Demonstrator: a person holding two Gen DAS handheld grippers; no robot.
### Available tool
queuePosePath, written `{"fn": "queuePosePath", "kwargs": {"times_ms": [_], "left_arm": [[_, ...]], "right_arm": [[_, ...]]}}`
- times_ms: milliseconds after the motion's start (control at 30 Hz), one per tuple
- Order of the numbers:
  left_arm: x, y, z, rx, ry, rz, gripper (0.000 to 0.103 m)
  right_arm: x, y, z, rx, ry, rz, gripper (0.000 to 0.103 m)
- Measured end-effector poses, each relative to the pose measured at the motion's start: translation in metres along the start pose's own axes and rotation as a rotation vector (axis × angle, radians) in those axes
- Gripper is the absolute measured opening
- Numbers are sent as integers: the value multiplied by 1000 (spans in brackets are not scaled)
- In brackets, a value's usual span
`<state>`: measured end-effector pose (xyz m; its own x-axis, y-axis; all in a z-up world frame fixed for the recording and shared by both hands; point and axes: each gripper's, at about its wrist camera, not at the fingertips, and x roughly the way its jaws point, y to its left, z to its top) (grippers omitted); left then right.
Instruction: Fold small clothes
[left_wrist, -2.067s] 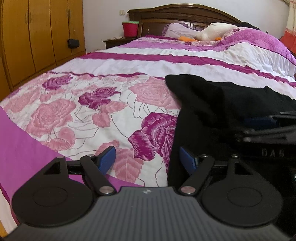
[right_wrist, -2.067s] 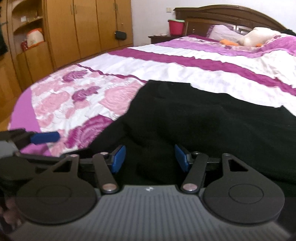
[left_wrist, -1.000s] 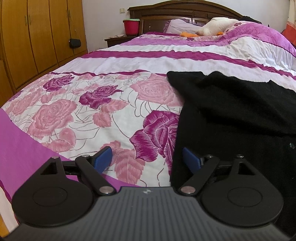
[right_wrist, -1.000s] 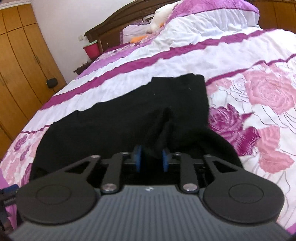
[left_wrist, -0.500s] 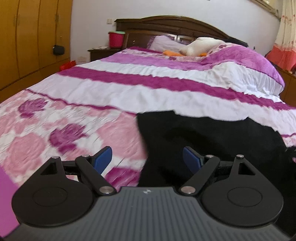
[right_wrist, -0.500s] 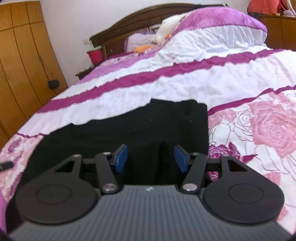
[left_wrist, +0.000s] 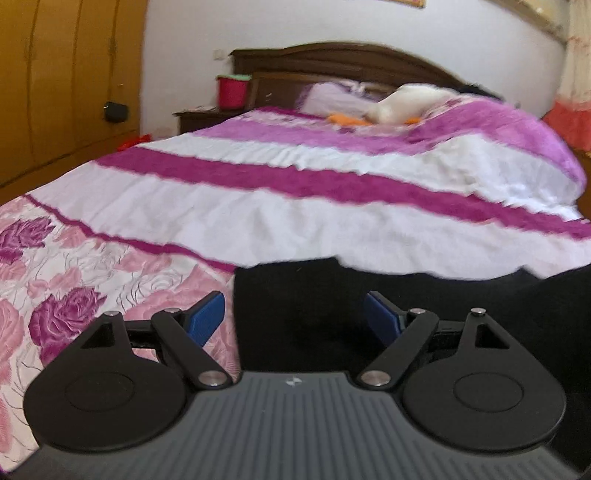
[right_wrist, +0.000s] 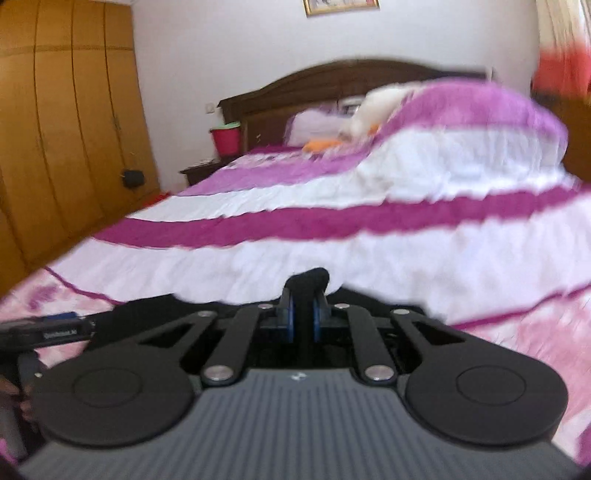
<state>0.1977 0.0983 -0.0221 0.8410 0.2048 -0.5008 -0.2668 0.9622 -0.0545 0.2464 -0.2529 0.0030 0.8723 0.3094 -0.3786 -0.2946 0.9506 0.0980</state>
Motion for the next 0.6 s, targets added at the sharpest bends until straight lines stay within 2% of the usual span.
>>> {"fn": "queuePosePath", "kwargs": {"times_ms": [133, 233, 367, 600], "left_arm": [[33, 0, -18, 10, 73, 68, 86], [37, 6, -23, -12, 53, 66, 87], [42, 12, -27, -29, 44, 106, 87], [45, 16, -28, -40, 52, 96, 87]], "right_arm": [[34, -11, -26, 6, 101, -66, 13], [59, -25, -52, 34, 174, -89, 13], [64, -36, -61, 106, 167, -75, 15], [62, -51, -64, 213, 153, -27, 19]]}}
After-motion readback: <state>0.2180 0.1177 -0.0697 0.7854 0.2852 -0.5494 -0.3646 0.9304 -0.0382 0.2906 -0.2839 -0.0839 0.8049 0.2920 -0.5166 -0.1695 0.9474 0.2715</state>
